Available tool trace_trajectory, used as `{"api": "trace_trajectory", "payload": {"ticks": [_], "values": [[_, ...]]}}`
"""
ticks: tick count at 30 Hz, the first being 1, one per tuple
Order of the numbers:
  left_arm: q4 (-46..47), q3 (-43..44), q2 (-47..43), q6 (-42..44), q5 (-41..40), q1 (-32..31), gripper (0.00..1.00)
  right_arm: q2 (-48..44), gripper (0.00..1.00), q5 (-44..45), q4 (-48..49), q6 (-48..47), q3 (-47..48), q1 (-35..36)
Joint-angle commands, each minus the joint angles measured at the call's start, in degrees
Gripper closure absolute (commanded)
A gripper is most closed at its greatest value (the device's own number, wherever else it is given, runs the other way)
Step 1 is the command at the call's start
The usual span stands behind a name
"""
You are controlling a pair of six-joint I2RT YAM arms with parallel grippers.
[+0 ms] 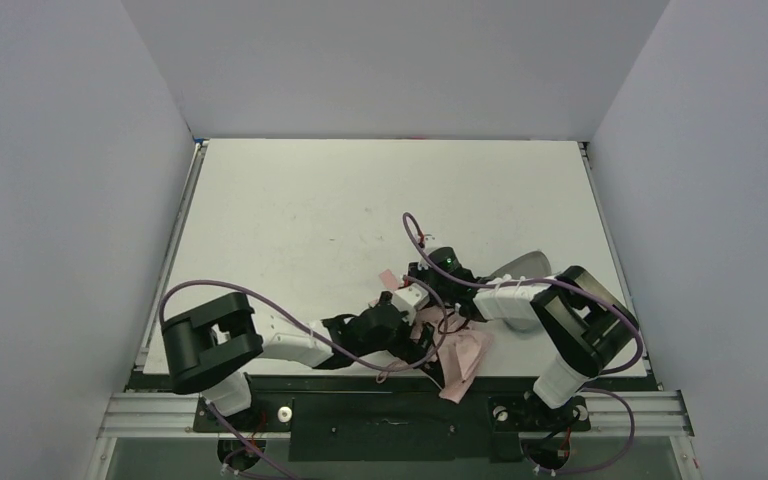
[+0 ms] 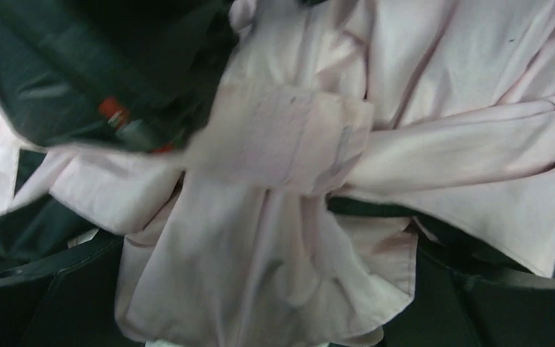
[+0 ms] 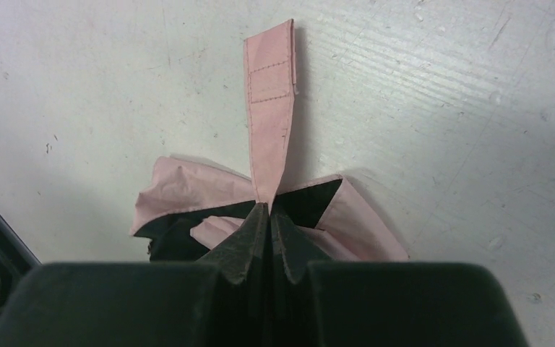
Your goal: Put away the umbrella
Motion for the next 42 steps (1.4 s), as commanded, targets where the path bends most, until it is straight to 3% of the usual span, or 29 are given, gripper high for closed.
{"api": "trace_trajectory", "payload": {"ticks": [1, 6, 8, 14, 15, 16, 18, 23, 31, 37, 42], "values": [[-10.1, 6.8, 7.4, 3.5, -13.9, -5.0, 0.03, 1.0, 1.00, 0.8, -1.1, 1.8, -2.8, 1.5], [-14.9, 11.1, 13.1, 3.3, -20.8, -9.0, 0.01, 0.9, 1.00, 1.2, -2.0, 1.8, -2.9, 1.3], [-14.9, 10.5, 13.7, 2.9, -22.1, -9.8, 0.11, 0.8, 1.00, 1.3, -2.5, 1.6, -2.7, 1.1], [-13.1, 7.7, 14.7, 2.7, -22.6, -12.4, 0.71, -0.1, 1.00, -0.6, -3.8, 0.7, -1.5, -0.2], [-12.2, 7.0, 14.6, 3.0, -22.6, -12.7, 0.77, -0.6, 1.00, -0.9, -4.1, 0.2, -1.3, -0.2], [-11.7, 6.6, 14.4, 3.2, -22.4, -13.2, 0.91, -0.9, 1.00, -1.0, -4.7, -0.1, -0.8, -0.3], [-11.0, 5.8, 13.4, 3.9, -22.8, -13.5, 1.00, -1.7, 1.00, -1.3, -6.0, -0.7, 0.2, -0.3], [-12.7, 5.3, 9.4, 8.8, -25.8, -13.6, 1.00, -3.5, 1.00, -2.4, -8.8, -1.5, 3.1, -0.9], [-22.8, 11.0, 3.7, 22.4, -39.0, -14.2, 1.00, -7.1, 1.00, -4.8, -16.3, -3.8, 12.6, -1.6], [-23.8, 12.1, -3.1, 36.5, -44.2, -14.3, 1.00, -10.5, 1.00, -6.4, -20.5, -4.6, 18.9, -2.1], [-16.9, 10.9, -4.2, 49.8, -50.9, -17.0, 1.00, -10.5, 1.00, -8.4, -20.7, -3.9, 22.9, -2.2]]}}
